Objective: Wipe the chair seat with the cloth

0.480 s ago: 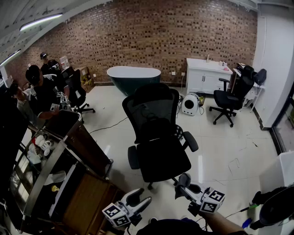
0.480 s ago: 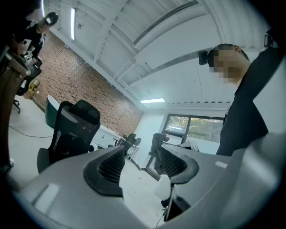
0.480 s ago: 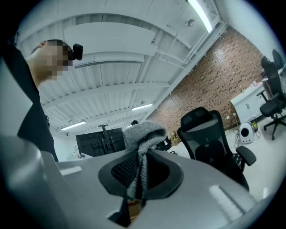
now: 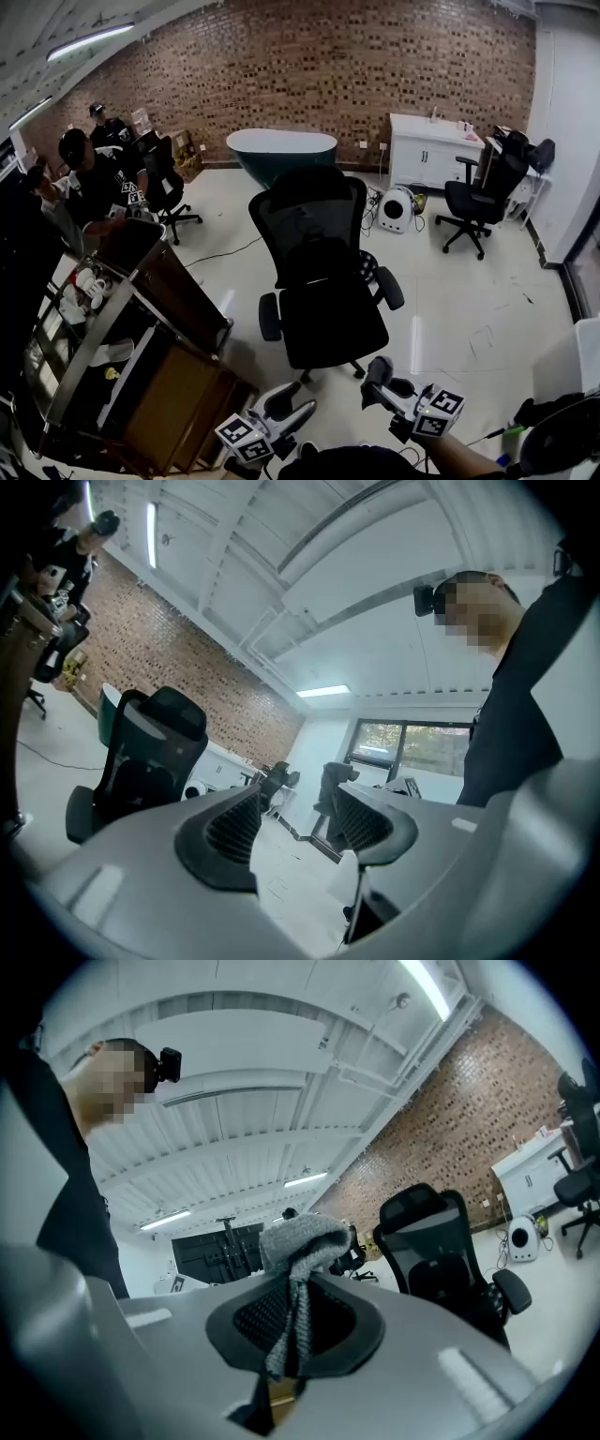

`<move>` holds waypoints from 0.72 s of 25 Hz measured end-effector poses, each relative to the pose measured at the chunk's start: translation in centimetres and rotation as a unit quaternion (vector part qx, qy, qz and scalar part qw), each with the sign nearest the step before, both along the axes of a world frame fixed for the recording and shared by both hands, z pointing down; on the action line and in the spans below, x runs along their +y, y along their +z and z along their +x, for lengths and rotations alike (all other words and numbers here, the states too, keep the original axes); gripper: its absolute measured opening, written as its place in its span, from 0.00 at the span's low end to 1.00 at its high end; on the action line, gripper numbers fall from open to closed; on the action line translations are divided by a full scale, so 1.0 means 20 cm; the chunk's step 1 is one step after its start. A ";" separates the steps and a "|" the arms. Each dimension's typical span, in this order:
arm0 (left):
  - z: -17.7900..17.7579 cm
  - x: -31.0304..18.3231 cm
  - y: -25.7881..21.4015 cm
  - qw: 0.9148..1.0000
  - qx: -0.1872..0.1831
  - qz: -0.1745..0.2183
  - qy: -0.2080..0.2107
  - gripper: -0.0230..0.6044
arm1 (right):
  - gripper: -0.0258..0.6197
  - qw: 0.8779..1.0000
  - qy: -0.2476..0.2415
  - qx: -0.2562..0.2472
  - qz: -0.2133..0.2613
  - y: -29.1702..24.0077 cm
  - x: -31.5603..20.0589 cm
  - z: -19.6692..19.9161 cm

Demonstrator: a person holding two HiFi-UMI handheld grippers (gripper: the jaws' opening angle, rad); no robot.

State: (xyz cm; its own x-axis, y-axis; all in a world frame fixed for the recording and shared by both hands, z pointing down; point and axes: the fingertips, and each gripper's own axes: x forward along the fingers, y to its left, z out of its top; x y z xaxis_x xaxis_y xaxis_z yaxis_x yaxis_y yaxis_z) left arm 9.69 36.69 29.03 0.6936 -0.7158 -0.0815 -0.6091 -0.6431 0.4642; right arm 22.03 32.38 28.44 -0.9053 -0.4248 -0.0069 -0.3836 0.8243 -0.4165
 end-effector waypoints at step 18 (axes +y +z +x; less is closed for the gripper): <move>0.03 -0.24 0.09 0.998 -0.022 -0.002 -0.063 0.49 | 0.08 0.998 -0.068 0.009 0.008 0.10 -0.26 0.03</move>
